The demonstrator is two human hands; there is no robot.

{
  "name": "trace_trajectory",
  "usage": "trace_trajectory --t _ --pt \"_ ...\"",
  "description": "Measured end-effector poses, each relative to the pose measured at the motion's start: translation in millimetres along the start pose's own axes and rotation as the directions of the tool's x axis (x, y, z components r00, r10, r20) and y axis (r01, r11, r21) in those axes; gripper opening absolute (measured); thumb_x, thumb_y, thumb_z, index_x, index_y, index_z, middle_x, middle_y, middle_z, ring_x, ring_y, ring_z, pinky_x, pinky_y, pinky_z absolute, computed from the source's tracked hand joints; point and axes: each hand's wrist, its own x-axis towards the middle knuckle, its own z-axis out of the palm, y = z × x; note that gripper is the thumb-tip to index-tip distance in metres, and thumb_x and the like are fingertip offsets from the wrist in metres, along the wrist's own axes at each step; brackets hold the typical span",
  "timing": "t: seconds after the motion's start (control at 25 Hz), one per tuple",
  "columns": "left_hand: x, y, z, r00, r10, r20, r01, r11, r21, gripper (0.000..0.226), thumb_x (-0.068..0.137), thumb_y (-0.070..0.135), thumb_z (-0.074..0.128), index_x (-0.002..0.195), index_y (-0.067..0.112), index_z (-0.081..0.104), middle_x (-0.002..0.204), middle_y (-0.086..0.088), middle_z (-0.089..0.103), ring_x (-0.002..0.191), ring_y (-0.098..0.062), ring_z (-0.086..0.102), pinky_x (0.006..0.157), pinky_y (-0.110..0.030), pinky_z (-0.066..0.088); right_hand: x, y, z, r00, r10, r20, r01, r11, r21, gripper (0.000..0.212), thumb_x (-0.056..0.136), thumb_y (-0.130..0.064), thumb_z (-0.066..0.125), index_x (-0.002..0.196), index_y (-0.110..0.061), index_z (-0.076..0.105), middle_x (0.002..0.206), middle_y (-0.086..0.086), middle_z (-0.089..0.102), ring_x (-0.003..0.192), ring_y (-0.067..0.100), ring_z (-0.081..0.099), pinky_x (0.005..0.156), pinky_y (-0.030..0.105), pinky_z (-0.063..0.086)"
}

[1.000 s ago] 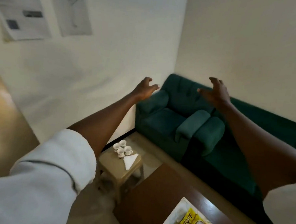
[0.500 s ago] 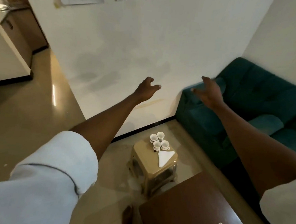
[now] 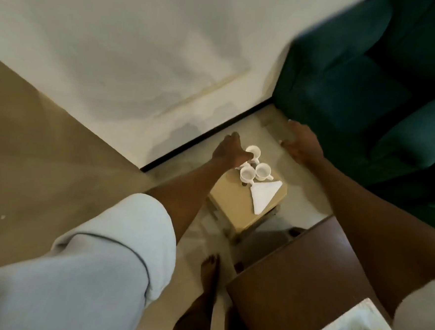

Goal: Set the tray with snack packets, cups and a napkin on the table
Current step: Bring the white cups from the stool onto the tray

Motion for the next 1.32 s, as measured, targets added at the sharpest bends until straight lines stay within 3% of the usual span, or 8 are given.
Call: trace_trajectory --t 0.24,0.32,0.48,0.68,0.8,0.96,1.16,1.32 --pt "57.4 -62.6 124.6 1.0 -0.007 -0.029 0.01 0.993 0.118 0.079 0.074 0.048 0.079 0.137 0.015 0.046 0.134 -0.013 0.052 0.119 -0.033 0.059 0.092 -0.041 0.051 29.0 72.6 136.7 0.971 -0.047 0.233 0.1 0.97 -0.223 0.084 0.085 -0.03 0.079 0.155 -0.022 0.035 0.157 0.013 0.041 0.139 0.04 0.043 0.108 0.053 0.044" --pt "75.9 -74.9 155.7 0.997 0.003 -0.079 0.012 0.98 0.196 0.083 0.075 0.052 0.079 0.14 0.017 0.041 0.14 -0.013 0.046 0.12 -0.033 0.056 0.091 -0.042 0.052 41.7 85.7 170.7 0.966 -0.07 0.248 0.139 0.952 -0.271 0.086 0.082 -0.035 0.081 0.154 -0.023 0.035 0.156 0.014 0.04 0.139 0.042 0.042 0.105 0.057 0.045" --pt "101.8 -91.0 196.2 0.976 0.088 -0.197 -0.024 0.952 0.306 0.085 0.073 0.056 0.08 0.14 0.021 0.04 0.146 -0.015 0.042 0.118 -0.035 0.058 0.086 -0.044 0.059 58.0 98.4 214.6 0.962 -0.107 0.252 0.19 0.925 -0.328 0.093 0.079 -0.029 0.086 0.155 -0.033 0.032 0.159 0.016 0.032 0.14 0.048 0.036 0.101 0.061 0.047" --pt "105.5 -93.3 209.9 0.951 0.151 -0.271 -0.036 0.921 0.388 0.088 0.077 0.055 0.079 0.146 0.022 0.038 0.146 -0.017 0.047 0.112 -0.036 0.066 0.083 -0.042 0.062 60.5 97.0 232.6 0.971 -0.139 0.195 0.197 0.925 -0.326 0.075 0.085 -0.016 0.08 0.147 -0.034 0.042 0.145 0.019 0.044 0.121 0.045 0.054 0.09 0.054 0.057" --pt "103.6 -84.1 210.4 0.942 0.121 -0.312 0.001 0.931 0.366 0.077 0.081 0.047 0.079 0.144 0.022 0.043 0.143 -0.015 0.05 0.108 -0.032 0.068 0.082 -0.04 0.061 60.8 92.5 231.7 0.982 -0.13 0.135 0.168 0.929 -0.329 0.063 0.088 -0.014 0.077 0.143 -0.029 0.049 0.138 0.018 0.05 0.112 0.041 0.06 0.086 0.05 0.058" --pt "108.3 -77.2 212.1 0.952 0.117 -0.282 -0.01 0.936 0.353 0.062 0.087 0.038 0.076 0.139 0.02 0.048 0.14 -0.009 0.056 0.109 -0.028 0.07 0.086 -0.039 0.06 57.2 94.7 234.0 0.987 -0.119 0.105 0.148 0.924 -0.353 0.059 0.088 -0.022 0.079 0.14 -0.028 0.051 0.134 0.016 0.054 0.106 0.038 0.064 0.086 0.046 0.059" --pt "100.5 -69.4 203.6 0.955 0.155 -0.253 -0.056 0.932 0.358 0.07 0.08 0.046 0.08 0.137 0.017 0.051 0.128 -0.011 0.062 0.1 -0.028 0.072 0.081 -0.038 0.06 46.4 93.7 219.6 0.989 -0.111 0.094 0.137 0.929 -0.343 0.06 0.087 -0.032 0.079 0.139 -0.026 0.053 0.13 0.015 0.055 0.102 0.036 0.065 0.083 0.043 0.059" --pt "81.2 -50.0 181.5 0.962 0.192 -0.192 -0.106 0.917 0.385 0.065 0.079 0.05 0.078 0.13 0.017 0.054 0.117 -0.008 0.068 0.096 -0.028 0.072 0.079 -0.039 0.062 28.2 87.7 183.7 0.995 -0.046 0.092 0.075 0.937 -0.341 0.067 0.084 -0.05 0.078 0.141 -0.024 0.052 0.132 0.015 0.058 0.104 0.037 0.065 0.085 0.043 0.058"
